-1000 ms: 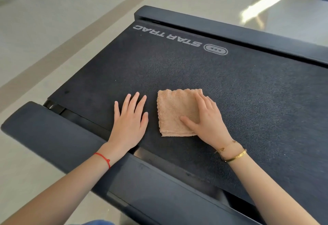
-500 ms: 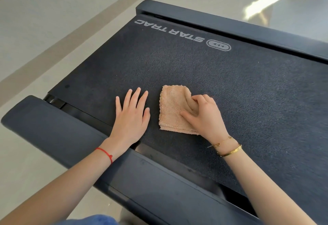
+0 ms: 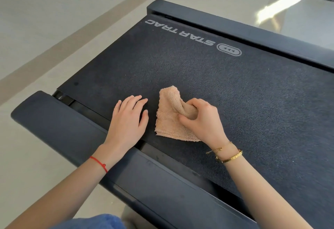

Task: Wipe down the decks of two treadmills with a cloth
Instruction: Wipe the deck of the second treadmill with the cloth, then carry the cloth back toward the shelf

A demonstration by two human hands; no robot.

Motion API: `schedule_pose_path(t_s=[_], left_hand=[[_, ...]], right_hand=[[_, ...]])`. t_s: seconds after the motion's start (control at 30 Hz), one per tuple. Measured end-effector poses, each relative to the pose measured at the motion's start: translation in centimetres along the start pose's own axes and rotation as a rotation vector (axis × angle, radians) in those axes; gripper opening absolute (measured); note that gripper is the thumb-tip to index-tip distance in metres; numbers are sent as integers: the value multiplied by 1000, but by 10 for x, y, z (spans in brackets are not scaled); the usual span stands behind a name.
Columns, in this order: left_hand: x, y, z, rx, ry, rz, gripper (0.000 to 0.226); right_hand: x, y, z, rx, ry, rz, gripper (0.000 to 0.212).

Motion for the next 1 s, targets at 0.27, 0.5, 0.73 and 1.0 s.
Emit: schedule_pose_path(t_s=[0.27,0.5,0.73,1.0], left_hand=[[31,-24,-40,-66,-44,-59,34],[88,-47,-84,-94,-38,-217,34],[118,-80,-145,-116,-87,-303,31],[112,-126,-248,-217,-102,-408,27]], right_hand=[[46,26,14,89,23,-60,16],[105,61,32,191,36,-129,15],[183,84,25,246,83,-153,17],[281,93,-12,349,111,-205,20]])
Point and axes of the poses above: each hand's wrist, its own y-axis towards the middle knuckle, its own z-axis out of the palm, x = y × z, the point moved 6 cm from there along y, towards the middle knuckle, and after that the axes turned 14 degrees about x, right-handed, at the moved point
